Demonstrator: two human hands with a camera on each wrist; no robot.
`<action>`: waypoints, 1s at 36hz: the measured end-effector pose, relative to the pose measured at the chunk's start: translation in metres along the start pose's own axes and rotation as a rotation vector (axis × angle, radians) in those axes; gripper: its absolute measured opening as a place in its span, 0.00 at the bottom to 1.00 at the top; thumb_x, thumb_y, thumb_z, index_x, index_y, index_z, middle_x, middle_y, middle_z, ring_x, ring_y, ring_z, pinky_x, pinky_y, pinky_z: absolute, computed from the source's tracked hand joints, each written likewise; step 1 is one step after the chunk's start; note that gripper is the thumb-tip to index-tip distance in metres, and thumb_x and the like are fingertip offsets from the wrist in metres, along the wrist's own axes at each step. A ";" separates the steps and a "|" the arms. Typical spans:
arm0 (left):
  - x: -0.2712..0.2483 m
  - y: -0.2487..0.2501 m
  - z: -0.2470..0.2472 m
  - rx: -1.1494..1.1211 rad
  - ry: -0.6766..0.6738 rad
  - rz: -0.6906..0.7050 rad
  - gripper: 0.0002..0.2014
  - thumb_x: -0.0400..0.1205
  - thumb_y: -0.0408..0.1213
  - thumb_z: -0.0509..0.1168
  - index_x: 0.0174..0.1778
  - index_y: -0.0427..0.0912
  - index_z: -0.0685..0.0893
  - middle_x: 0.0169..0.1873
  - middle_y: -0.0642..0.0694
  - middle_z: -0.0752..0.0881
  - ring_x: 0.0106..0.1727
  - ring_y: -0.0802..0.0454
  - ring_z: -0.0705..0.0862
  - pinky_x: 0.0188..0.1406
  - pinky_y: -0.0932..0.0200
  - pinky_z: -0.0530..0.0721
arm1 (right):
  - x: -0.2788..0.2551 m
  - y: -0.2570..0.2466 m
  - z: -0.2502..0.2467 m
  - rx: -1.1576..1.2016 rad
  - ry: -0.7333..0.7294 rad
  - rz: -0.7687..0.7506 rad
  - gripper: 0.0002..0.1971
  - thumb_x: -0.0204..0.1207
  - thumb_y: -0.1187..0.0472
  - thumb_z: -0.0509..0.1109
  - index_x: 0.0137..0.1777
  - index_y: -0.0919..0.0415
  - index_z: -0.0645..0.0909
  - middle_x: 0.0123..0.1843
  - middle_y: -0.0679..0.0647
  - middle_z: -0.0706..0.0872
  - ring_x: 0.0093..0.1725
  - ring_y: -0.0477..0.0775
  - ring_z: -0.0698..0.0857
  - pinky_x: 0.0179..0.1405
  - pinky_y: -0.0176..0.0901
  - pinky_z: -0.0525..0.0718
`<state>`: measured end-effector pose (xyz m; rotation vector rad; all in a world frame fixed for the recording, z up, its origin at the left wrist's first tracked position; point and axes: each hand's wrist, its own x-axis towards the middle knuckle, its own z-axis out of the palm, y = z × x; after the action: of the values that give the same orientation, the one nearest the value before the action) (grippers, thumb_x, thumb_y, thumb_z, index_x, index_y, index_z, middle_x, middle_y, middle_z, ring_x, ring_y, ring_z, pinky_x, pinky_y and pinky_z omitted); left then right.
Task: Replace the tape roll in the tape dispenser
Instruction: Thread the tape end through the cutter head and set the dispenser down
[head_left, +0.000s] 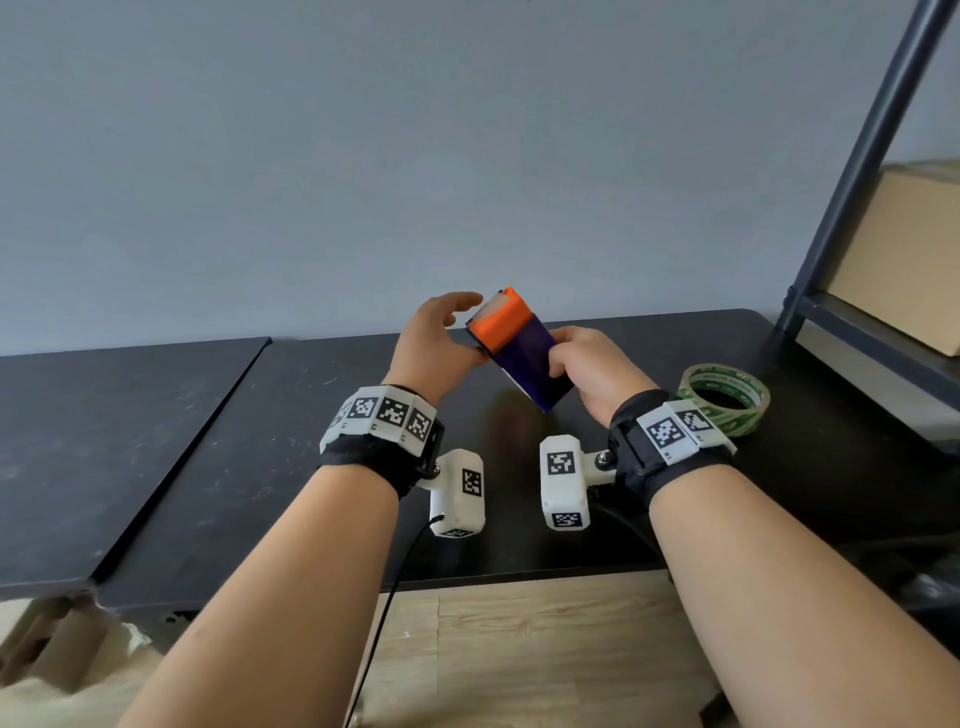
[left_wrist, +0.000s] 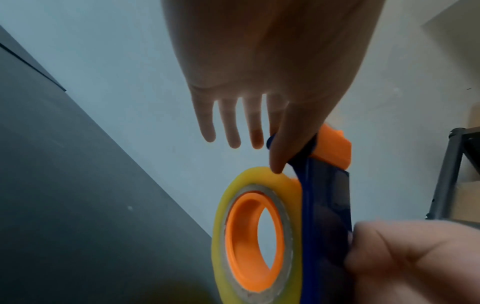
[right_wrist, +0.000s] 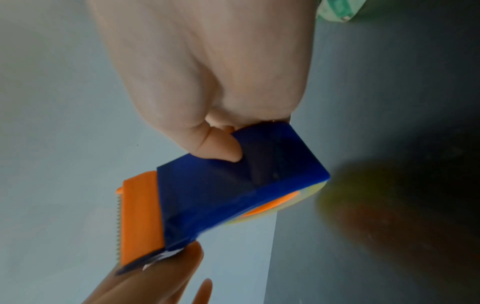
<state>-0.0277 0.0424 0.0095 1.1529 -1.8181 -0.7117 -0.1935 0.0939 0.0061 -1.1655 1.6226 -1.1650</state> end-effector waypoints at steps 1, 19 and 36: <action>-0.001 0.000 0.000 -0.015 0.012 -0.003 0.29 0.70 0.29 0.74 0.69 0.49 0.80 0.67 0.51 0.82 0.67 0.53 0.79 0.64 0.55 0.80 | -0.001 0.000 0.000 0.006 0.011 -0.008 0.18 0.69 0.77 0.58 0.54 0.62 0.80 0.43 0.55 0.84 0.45 0.56 0.81 0.41 0.45 0.76; -0.004 -0.019 0.014 0.239 0.052 0.031 0.27 0.77 0.32 0.66 0.75 0.45 0.77 0.68 0.48 0.78 0.66 0.51 0.79 0.56 0.65 0.71 | 0.002 0.002 0.006 -0.229 0.144 -0.132 0.25 0.79 0.62 0.66 0.76 0.63 0.74 0.71 0.59 0.83 0.65 0.62 0.83 0.65 0.58 0.83; 0.003 -0.030 0.014 0.316 -0.082 -0.174 0.15 0.84 0.46 0.59 0.51 0.42 0.88 0.43 0.45 0.80 0.45 0.49 0.77 0.49 0.59 0.76 | 0.016 0.014 0.023 -0.556 0.194 -0.206 0.15 0.76 0.59 0.71 0.62 0.58 0.84 0.61 0.57 0.88 0.62 0.62 0.85 0.65 0.57 0.83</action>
<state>-0.0271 0.0278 -0.0206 1.5221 -1.9644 -0.5893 -0.1788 0.0753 -0.0142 -1.6396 2.0960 -1.0004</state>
